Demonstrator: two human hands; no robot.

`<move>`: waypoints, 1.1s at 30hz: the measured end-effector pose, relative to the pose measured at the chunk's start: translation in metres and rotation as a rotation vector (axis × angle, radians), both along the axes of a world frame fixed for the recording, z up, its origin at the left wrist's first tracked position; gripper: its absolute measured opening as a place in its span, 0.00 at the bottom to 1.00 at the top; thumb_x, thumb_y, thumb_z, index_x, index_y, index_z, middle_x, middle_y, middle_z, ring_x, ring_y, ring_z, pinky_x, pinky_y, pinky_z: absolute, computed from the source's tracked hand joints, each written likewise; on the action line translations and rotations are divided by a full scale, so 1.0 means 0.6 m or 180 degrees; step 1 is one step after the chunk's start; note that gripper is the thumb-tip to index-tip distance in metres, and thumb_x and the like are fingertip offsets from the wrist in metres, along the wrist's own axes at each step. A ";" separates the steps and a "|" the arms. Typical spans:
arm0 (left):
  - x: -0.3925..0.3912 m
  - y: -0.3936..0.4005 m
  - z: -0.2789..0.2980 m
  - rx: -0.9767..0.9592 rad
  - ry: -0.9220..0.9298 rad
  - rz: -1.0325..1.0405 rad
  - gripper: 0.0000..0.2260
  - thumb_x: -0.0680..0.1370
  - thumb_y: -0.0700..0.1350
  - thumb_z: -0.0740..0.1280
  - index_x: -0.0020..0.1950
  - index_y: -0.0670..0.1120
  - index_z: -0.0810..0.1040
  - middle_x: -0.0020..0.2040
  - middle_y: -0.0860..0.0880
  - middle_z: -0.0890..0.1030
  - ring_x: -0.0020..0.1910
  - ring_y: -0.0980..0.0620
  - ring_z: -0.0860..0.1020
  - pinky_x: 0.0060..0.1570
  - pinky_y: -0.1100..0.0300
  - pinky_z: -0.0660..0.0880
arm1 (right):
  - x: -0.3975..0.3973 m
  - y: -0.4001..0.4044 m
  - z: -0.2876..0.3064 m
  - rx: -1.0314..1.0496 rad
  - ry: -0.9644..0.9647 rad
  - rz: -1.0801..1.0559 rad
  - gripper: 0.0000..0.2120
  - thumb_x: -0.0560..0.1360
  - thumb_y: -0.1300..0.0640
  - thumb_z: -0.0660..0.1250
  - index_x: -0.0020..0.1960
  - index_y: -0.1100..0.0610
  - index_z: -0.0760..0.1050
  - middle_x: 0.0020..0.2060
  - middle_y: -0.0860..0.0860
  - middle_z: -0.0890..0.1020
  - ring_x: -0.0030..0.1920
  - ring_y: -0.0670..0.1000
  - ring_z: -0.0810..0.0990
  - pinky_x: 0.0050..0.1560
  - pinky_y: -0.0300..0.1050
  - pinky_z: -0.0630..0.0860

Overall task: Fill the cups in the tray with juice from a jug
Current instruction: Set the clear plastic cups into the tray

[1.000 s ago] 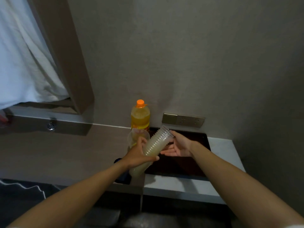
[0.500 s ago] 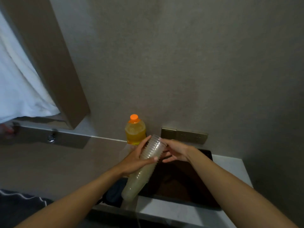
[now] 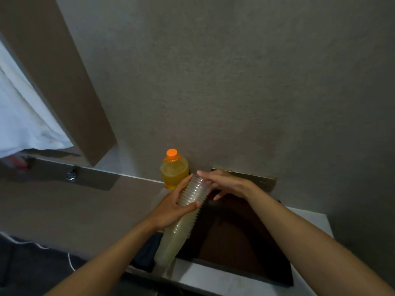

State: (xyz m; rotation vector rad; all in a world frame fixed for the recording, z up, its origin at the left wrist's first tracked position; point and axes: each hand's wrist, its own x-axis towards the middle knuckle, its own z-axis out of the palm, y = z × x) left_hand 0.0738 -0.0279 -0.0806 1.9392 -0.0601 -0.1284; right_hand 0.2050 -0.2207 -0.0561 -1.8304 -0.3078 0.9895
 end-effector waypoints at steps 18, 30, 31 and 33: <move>-0.050 0.107 -0.008 -0.0587 0.0358 0.0643 0.30 0.79 0.48 0.71 0.77 0.62 0.64 0.68 0.58 0.78 0.62 0.61 0.79 0.54 0.66 0.78 | 0.030 0.042 -0.078 0.0214 -0.0138 -0.1612 0.26 0.78 0.37 0.68 0.67 0.54 0.77 0.59 0.56 0.79 0.58 0.54 0.79 0.41 0.45 0.80; -0.031 0.140 -0.021 -0.1080 0.0481 0.0989 0.28 0.80 0.48 0.69 0.76 0.66 0.64 0.63 0.59 0.81 0.59 0.57 0.82 0.52 0.58 0.81 | 0.045 0.127 -0.220 -0.1510 -0.1435 -0.1460 0.33 0.74 0.46 0.76 0.72 0.56 0.67 0.67 0.56 0.71 0.65 0.60 0.77 0.60 0.54 0.78; -0.028 0.141 -0.022 -0.1105 0.0475 0.1005 0.28 0.80 0.48 0.69 0.76 0.66 0.64 0.63 0.60 0.81 0.59 0.57 0.82 0.53 0.58 0.81 | 0.046 0.132 -0.226 -0.1509 -0.1482 -0.1421 0.33 0.74 0.48 0.77 0.71 0.57 0.66 0.67 0.57 0.71 0.65 0.60 0.76 0.60 0.54 0.77; -0.021 0.142 -0.025 -0.1137 0.0484 0.1016 0.27 0.80 0.48 0.69 0.75 0.66 0.64 0.62 0.60 0.82 0.59 0.58 0.82 0.52 0.59 0.81 | 0.049 0.141 -0.240 -0.1593 -0.1577 -0.1234 0.33 0.74 0.51 0.77 0.72 0.58 0.66 0.66 0.58 0.71 0.66 0.62 0.76 0.60 0.52 0.77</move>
